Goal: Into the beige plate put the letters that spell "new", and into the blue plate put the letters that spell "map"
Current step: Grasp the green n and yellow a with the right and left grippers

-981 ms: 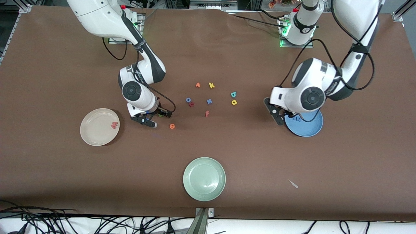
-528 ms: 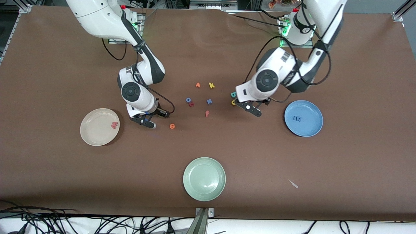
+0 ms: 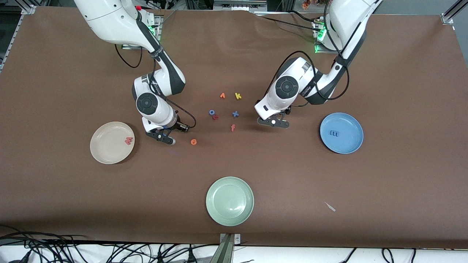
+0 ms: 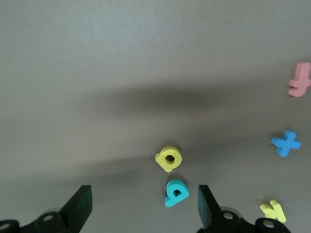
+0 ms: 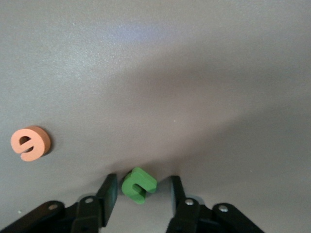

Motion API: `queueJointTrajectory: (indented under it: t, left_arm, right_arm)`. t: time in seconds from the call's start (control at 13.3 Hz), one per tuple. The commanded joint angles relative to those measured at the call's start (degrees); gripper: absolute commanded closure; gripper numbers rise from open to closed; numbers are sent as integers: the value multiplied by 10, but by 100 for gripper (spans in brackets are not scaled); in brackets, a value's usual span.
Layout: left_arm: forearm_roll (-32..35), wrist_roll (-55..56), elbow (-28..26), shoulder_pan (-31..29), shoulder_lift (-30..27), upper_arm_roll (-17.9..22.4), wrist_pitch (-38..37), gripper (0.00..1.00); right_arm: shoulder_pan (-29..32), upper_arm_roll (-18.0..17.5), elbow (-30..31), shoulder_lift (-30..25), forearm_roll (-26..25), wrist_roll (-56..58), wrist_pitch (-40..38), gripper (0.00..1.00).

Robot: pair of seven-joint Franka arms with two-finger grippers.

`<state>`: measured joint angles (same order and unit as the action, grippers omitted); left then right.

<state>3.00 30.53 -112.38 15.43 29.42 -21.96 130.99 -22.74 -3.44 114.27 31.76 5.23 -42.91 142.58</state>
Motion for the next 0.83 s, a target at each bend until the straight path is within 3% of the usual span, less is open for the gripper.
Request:
queueJointTrajectory:
  t: [0.0,0.15,0.3,0.53,0.75]
  left_arm:
    - [-3,33,-5,26,19,6,35,26]
    - [-3,49,-5,31,35,8,62,30]
    - [42,61,-5,35,44,9,66,38]
    - [94,109,0,35,53,8,66,40]
    - [97,109,1,33,54,8,77,46]
  right_arm:
    - [1,-2,5,1,3,-4,10,53]
    - [1,-2,4,1,4,-4,10,56]
    - [1,-2,4,1,4,-4,10,57]
    - [1,-2,3,1,6,-4,10,59]
    - [2,-2,2,3,7,-5,10,65]
